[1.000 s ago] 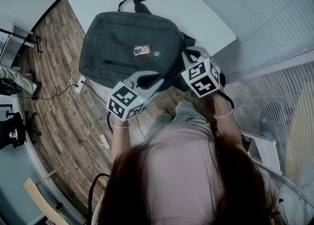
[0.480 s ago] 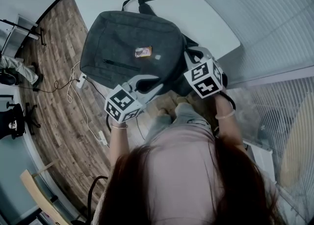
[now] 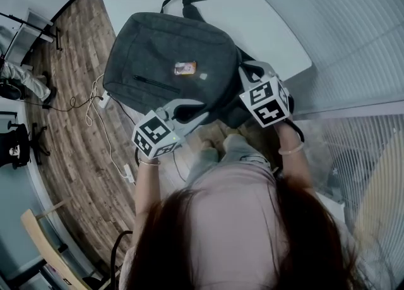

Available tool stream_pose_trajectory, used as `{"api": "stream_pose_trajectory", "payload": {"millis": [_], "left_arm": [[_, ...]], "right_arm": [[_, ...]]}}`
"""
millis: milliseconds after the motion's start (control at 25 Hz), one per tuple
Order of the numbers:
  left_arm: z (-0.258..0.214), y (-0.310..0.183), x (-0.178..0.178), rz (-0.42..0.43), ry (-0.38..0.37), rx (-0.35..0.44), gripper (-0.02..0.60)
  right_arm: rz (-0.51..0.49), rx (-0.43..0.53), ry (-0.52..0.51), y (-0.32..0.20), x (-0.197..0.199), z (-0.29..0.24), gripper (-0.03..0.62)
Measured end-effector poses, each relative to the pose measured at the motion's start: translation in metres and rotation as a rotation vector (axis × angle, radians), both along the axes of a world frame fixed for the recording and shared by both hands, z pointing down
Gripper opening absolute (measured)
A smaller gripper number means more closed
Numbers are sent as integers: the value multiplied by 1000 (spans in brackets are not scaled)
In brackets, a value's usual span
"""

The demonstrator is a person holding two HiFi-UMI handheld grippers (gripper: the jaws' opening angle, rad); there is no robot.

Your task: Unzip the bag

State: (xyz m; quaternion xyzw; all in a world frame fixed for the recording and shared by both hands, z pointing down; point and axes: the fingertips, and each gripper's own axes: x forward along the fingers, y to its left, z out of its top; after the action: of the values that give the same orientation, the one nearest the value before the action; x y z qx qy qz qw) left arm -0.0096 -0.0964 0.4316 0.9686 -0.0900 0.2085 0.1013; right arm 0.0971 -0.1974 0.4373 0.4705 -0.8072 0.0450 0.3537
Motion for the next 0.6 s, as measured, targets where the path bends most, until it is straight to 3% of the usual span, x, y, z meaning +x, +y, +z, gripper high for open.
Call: {"api": "stream_pose_trajectory", "payload": {"millis": [200, 400, 600], "left_arm": [[3, -1, -1, -1, -3, -6, 66], [5, -1, 1, -8, -11, -8, 66], [6, -1, 1, -10, -24, -7, 66]], "right_arm": [[-28, -6, -25, -6, 1, 1, 11], [-50, -57, -114, -10, 2, 2, 11], [-68, -56, -118, -15, 5, 5, 11]]}}
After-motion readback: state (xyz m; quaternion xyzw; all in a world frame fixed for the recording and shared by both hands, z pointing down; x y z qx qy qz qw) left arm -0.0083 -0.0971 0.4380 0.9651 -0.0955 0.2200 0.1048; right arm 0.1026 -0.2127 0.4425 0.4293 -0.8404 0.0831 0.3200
